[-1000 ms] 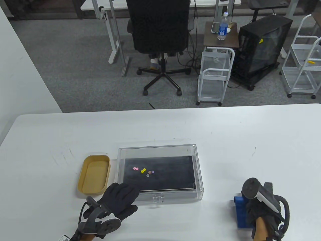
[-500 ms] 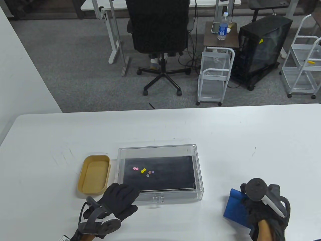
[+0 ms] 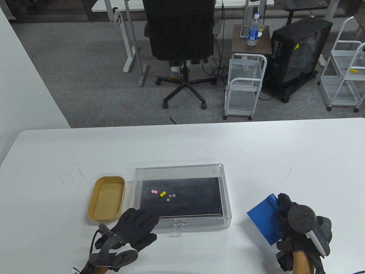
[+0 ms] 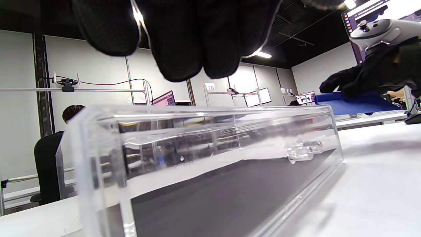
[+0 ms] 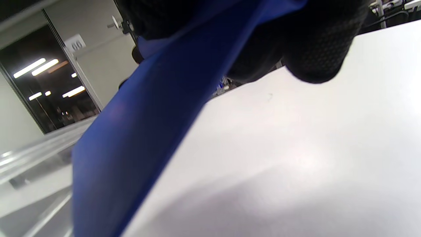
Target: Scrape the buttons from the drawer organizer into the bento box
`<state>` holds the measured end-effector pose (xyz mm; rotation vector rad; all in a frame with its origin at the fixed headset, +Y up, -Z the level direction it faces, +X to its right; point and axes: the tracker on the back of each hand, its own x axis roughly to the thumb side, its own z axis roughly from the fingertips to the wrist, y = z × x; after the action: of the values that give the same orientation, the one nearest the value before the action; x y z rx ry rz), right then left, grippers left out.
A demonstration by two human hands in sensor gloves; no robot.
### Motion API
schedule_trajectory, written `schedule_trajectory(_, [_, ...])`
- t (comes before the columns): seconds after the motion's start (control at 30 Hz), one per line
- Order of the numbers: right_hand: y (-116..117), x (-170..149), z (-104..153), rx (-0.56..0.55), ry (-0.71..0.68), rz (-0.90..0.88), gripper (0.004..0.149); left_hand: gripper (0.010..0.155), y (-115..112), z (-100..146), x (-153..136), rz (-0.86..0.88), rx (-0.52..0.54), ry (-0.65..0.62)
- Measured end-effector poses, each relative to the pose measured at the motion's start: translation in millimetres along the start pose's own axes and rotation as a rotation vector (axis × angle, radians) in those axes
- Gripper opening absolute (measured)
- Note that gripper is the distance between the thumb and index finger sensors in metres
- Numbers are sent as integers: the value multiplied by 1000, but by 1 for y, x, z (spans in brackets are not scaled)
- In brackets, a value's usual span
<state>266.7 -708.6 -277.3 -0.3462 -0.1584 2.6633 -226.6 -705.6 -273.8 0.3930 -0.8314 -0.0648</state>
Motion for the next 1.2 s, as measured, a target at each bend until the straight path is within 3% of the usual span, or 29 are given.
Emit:
schedule_trajectory(0.33, [-2, 9, 4, -40, -19, -40, 46, 63, 1, -1, 4, 5, 1, -17])
schedule_trajectory(0.43, [-2, 16, 5, -84, -24, 25, 39, 63, 1, -2, 6, 5, 1, -25])
schedule_trajectory(0.63, [-1, 31, 6, -109, -44, -82, 40, 63, 1, -2, 6, 3, 11, -33])
schedule_trajectory(0.83, [1, 57, 0, -110, -65, -73, 44, 63, 1, -2, 6, -4, 16, -29])
schedule_trajectory(1.2, [30, 121, -16, -30, -150, 9, 54, 63, 1, -1, 6, -2, 10, -23])
